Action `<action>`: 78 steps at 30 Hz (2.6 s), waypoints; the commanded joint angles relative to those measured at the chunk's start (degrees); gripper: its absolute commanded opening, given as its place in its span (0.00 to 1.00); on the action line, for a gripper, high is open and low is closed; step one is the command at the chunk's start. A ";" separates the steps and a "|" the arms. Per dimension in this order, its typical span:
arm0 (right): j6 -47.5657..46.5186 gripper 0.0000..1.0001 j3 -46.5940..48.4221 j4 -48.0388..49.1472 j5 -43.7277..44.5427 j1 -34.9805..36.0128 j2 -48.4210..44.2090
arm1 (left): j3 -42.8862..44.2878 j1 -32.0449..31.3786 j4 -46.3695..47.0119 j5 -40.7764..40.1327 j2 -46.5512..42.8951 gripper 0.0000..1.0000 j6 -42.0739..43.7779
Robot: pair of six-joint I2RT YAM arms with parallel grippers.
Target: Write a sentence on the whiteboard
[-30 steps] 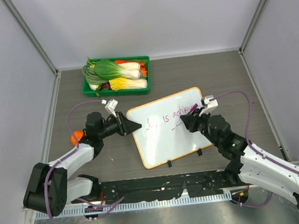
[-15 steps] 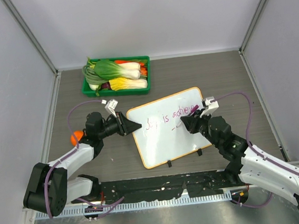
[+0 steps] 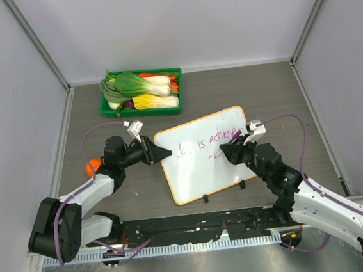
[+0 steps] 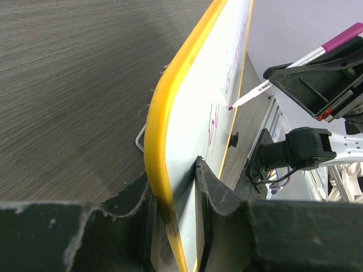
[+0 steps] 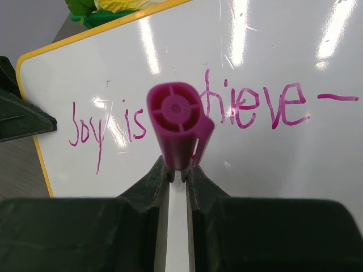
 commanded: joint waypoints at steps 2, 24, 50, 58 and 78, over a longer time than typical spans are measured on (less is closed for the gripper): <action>-0.48 0.01 0.99 -0.38 3.42 -0.19 0.98 | -1.58 -0.15 -4.32 -7.53 1.17 0.00 9.34; -2.50 0.01 4.16 -0.37 8.34 -0.19 3.53 | -1.58 -0.15 -4.49 -7.44 0.99 0.00 9.43; -1.09 0.01 1.52 -2.75 5.88 -0.19 0.45 | -1.49 -0.07 -4.67 -7.70 0.99 0.00 9.43; -2.33 0.01 4.68 -1.00 8.43 -0.19 3.18 | -1.58 -0.07 -4.76 -7.79 0.81 0.00 9.52; -2.33 0.01 4.77 -4.42 11.16 -0.19 2.56 | -1.49 -0.07 -4.67 -7.53 1.08 0.00 9.43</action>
